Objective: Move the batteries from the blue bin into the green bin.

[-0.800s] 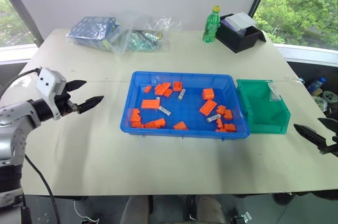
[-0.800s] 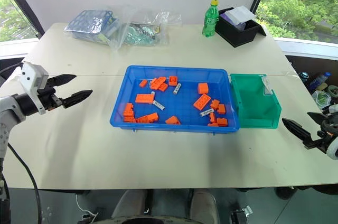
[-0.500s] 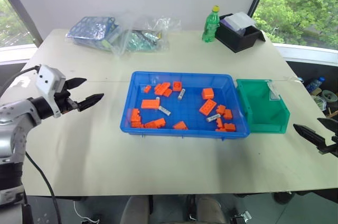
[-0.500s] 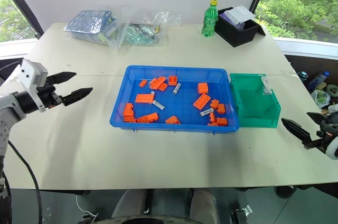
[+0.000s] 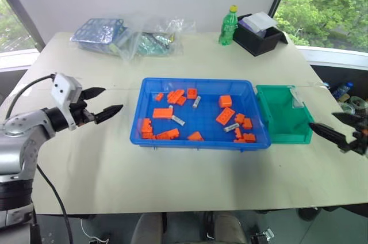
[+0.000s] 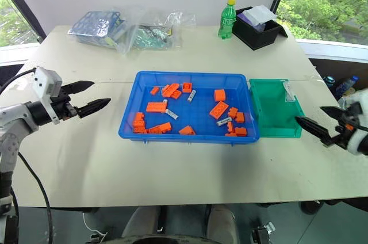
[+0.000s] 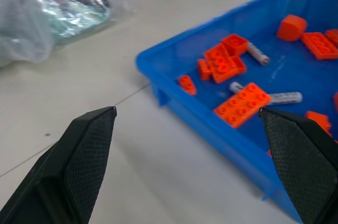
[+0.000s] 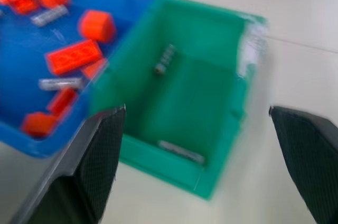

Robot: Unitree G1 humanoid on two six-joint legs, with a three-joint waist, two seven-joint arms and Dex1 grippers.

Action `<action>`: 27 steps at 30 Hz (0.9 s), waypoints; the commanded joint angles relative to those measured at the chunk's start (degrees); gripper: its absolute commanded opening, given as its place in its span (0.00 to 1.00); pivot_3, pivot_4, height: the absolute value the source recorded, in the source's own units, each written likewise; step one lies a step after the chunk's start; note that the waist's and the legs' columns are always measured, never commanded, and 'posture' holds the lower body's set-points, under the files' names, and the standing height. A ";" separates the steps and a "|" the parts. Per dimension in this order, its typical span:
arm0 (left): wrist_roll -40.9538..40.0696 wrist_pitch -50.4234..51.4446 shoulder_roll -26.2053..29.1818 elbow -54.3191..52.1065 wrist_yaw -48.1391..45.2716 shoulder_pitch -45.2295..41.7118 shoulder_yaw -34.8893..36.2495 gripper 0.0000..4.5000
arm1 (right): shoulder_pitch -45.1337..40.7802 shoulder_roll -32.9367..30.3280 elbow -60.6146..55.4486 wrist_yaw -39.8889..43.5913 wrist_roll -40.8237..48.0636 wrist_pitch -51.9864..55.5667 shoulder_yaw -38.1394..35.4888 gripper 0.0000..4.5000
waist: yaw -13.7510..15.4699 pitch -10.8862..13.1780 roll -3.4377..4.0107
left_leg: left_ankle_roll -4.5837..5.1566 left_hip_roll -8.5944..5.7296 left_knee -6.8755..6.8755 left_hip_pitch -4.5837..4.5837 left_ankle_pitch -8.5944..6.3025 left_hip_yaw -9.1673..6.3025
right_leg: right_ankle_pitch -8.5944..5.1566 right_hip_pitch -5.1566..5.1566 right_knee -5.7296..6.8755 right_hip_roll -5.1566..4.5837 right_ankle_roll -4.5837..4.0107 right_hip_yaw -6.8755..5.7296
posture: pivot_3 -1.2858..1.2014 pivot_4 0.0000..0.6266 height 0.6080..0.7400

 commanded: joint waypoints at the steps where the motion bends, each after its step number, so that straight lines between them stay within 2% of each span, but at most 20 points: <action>1: -2.58 1.40 2.34 -5.12 -2.55 -1.50 -0.43 1.00 | -11.25 -0.14 -2.89 0.41 0.64 0.36 11.19 0.99 | 0.08 -0.01 -0.05 | 0.00 -0.01 -0.03 -0.09 0.00 -0.04 | 0.00 0.04 -0.07 0.00 0.00 -0.04 | 0.52 0.24 0.87; 6: -3.84 2.45 4.21 -7.71 -4.89 -1.14 -1.45 1.00 | -28.15 6.94 1.20 1.78 -4.24 -0.26 29.88 0.99 | -0.05 -0.07 -0.27 | 0.09 -0.02 -0.10 -0.11 0.05 0.09 | 0.04 -0.51 0.19 0.00 -0.03 0.09 | 0.52 0.24 0.87; 10: -4.19 2.93 5.35 -10.27 -5.38 1.66 -0.47 1.00 | -41.49 19.46 13.62 4.93 -12.86 -5.10 46.53 0.99 | 0.06 -0.02 -0.48 | 0.20 -0.05 -0.14 -0.06 0.12 0.17 | 0.23 -0.79 0.85 0.05 -0.27 0.32 | 0.52 0.24 0.87; 12: -4.75 3.46 5.88 -11.65 -5.27 3.41 0.55 1.00 | -45.03 24.09 19.94 5.74 -15.93 -7.64 50.13 0.99 | 0.01 -0.01 -0.47 | 0.21 -0.03 -0.13 -0.07 0.13 0.18 | 0.26 -0.89 1.00 0.06 -0.30 0.32 | 0.52 0.24 0.87; 19: -5.54 4.33 6.14 -17.50 -3.11 10.21 4.02 1.00 | -54.16 38.70 40.89 7.14 -25.75 -17.15 58.33 0.99 | 0.42 0.00 -0.58 | 0.17 -0.04 0.01 0.02 0.16 0.40 | 0.24 -1.03 1.26 0.14 -0.33 0.83 | 0.52 0.24 0.87; 27: -7.56 6.36 5.33 -21.53 0.41 13.21 7.18 1.00 | -59.47 47.14 56.09 7.16 -31.07 -24.62 57.53 0.99 | 0.09 -0.02 -0.65 | 0.16 -0.06 -0.02 0.09 0.17 0.65 | 0.29 -1.25 1.65 0.18 -0.29 1.22 | 0.52 0.24 0.87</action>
